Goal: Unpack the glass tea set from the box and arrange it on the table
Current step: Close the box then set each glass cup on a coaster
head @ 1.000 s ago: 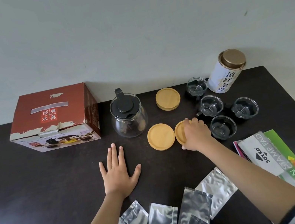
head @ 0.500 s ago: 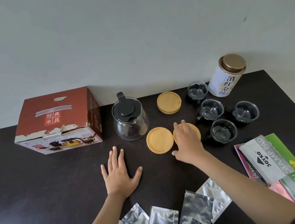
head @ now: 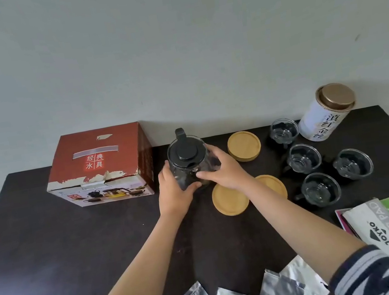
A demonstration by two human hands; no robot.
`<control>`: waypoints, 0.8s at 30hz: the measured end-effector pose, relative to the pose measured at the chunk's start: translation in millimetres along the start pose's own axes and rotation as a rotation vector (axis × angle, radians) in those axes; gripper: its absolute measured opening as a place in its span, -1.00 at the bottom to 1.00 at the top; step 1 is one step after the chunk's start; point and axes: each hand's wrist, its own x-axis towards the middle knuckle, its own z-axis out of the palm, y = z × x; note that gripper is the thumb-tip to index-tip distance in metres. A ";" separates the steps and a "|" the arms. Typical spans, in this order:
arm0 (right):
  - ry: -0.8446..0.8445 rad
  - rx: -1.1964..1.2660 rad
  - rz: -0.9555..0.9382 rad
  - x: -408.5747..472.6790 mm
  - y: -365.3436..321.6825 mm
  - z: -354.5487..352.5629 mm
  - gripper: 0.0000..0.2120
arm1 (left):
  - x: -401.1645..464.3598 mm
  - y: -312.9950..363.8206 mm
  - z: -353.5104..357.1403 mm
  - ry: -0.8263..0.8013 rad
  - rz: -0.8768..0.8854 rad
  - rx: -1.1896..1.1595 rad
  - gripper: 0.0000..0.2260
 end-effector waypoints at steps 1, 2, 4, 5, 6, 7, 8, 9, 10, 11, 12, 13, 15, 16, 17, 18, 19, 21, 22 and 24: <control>0.007 -0.002 -0.011 1.4 0.1 0.9 -0.19 | 0.8 -1.6 -1.0 0.003 0.007 0.014 -0.08; 0.013 -0.001 -0.021 2.7 -0.1 2.4 -0.20 | 0.5 -2.6 -2.3 0.009 0.014 0.033 -0.10; 0.018 -0.007 -0.041 5.9 -1.0 7.0 -0.21 | 0.1 -3.9 -5.4 0.026 0.010 0.061 -0.12; 0.018 -0.011 -0.050 7.3 -2.7 9.5 -0.21 | 0.4 -4.4 -6.8 0.038 0.006 0.069 -0.13; 0.022 -0.013 -0.059 9.3 -4.2 12.4 -0.22 | 0.6 -4.8 -8.3 0.048 0.001 0.073 -0.15; 0.028 -0.015 -0.068 11.2 -6.0 15.0 -0.22 | 1.0 -5.5 -9.5 0.058 -0.005 0.072 -0.16; 0.036 -0.014 -0.079 12.8 -7.7 17.6 -0.23 | 1.9 -6.2 -10.6 0.068 -0.014 0.068 -0.17; 0.042 -0.017 -0.088 14.3 -9.4 19.9 -0.23 | 2.7 -6.8 -11.5 0.077 -0.024 0.062 -0.18; 0.047 -0.022 -0.095 15.3 -10.8 21.8 -0.24 | 3.3 -7.0 -12.3 0.081 -0.035 0.058 -0.18; 0.051 -0.033 -0.097 15.8 -12.5 23.1 -0.25 | 3.8 -7.1 -12.7 0.081 -0.042 0.058 -0.19; 0.056 -0.042 -0.097 16.1 -13.5 23.9 -0.25 | 3.8 -7.1 -12.9 0.077 -0.047 0.063 -0.20; 0.061 -0.048 -0.097 16.2 -14.2 24.6 -0.25 | 4.0 -7.2 -13.0 0.072 -0.049 0.070 -0.20; 0.064 -0.053 -0.094 15.7 -13.9 26.9 -0.25 | 3.6 -7.8 -12.9 0.065 -0.046 0.082 -0.20; 0.065 -0.054 -0.092 15.5 -13.6 28.1 -0.24 | 2.9 -8.0 -12.6 0.063 -0.047 0.086 -0.20; 0.063 -0.054 -0.086 15.4 -13.4 29.0 -0.23 | 2.0 -7.9 -12.4 0.064 -0.052 0.088 -0.20; 0.058 -0.051 -0.081 15.5 -13.2 29.8 -0.22 | 0.8 -7.9 -12.5 0.066 -0.059 0.088 -0.21; 0.049 -0.045 -0.078 15.0 -12.7 30.0 -0.21 | -1.1 -7.5 -12.7 0.071 -0.066 0.084 -0.21; 0.038 -0.061 -0.078 11.2 -10.8 28.2 -0.17 | -7.2 -7.0 -11.3 0.082 -0.074 0.068 -0.23; 0.040 -0.098 -0.078 7.1 -8.1 25.6 -0.16 | -11.7 -6.9 -10.0 0.087 -0.080 0.062 -0.24; 0.075 -0.240 -0.071 -6.6 2.5 18.3 -0.18 | -23.3 -10.0 -3.9 0.097 -0.096 0.056 -0.25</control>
